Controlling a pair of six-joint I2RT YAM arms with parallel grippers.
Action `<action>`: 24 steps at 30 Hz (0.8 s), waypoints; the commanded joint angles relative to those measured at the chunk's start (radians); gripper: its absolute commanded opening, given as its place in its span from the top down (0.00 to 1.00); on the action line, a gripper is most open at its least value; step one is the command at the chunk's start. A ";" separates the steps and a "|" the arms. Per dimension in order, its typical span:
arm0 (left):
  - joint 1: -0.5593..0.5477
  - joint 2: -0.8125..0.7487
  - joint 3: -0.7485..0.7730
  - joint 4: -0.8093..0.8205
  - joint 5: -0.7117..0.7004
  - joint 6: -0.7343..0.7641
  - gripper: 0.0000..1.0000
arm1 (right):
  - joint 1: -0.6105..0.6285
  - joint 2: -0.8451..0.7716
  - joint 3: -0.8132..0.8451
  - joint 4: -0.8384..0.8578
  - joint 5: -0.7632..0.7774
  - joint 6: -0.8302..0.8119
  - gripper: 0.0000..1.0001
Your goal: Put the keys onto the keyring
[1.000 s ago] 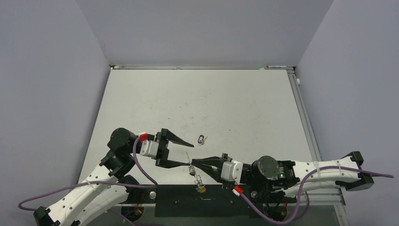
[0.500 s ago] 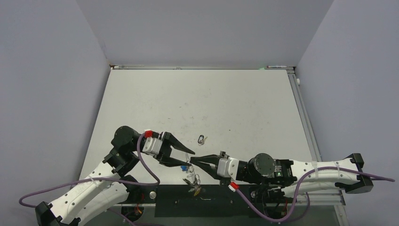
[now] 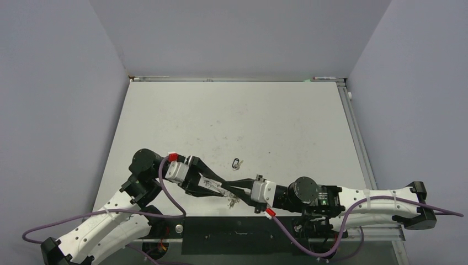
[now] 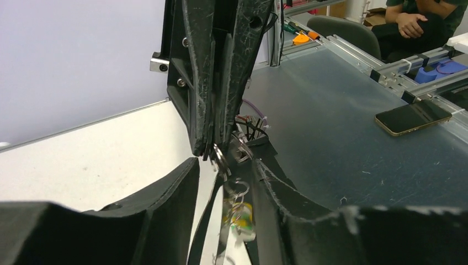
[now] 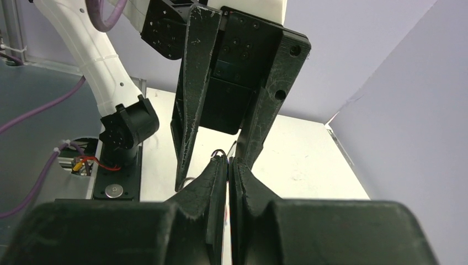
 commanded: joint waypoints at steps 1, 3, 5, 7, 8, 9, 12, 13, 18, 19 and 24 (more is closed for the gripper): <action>-0.006 -0.005 0.000 0.063 0.033 -0.034 0.70 | -0.015 -0.007 0.033 0.094 -0.047 0.027 0.95; -0.006 -0.003 -0.002 0.064 0.033 -0.032 0.85 | -0.021 -0.007 0.028 0.103 -0.053 0.031 0.95; -0.006 -0.006 -0.006 0.063 0.031 -0.025 0.98 | -0.029 -0.012 0.023 0.112 -0.061 0.037 0.95; -0.006 -0.014 -0.011 0.054 0.023 -0.010 1.00 | -0.038 -0.018 0.017 0.118 -0.070 0.043 0.95; -0.006 -0.020 -0.012 0.044 0.019 0.001 1.00 | -0.043 -0.020 0.015 0.120 -0.073 0.046 0.95; -0.006 -0.025 -0.013 0.037 0.009 0.015 1.00 | -0.047 -0.022 0.013 0.121 -0.076 0.049 0.95; -0.005 -0.041 -0.007 0.006 -0.028 0.039 1.00 | -0.057 -0.027 0.007 0.116 -0.072 0.061 0.95; -0.004 -0.044 0.000 -0.018 -0.043 0.050 1.00 | -0.058 -0.031 0.008 0.106 -0.061 0.064 0.95; -0.003 -0.037 0.058 -0.207 -0.110 0.165 1.00 | -0.074 -0.030 0.089 -0.083 -0.037 0.073 0.56; -0.003 -0.037 0.062 -0.237 -0.122 0.179 1.00 | -0.077 -0.021 0.118 -0.148 -0.039 0.073 0.49; -0.007 -0.036 0.083 -0.339 -0.193 0.212 1.00 | -0.078 0.011 0.227 -0.376 -0.041 0.081 0.42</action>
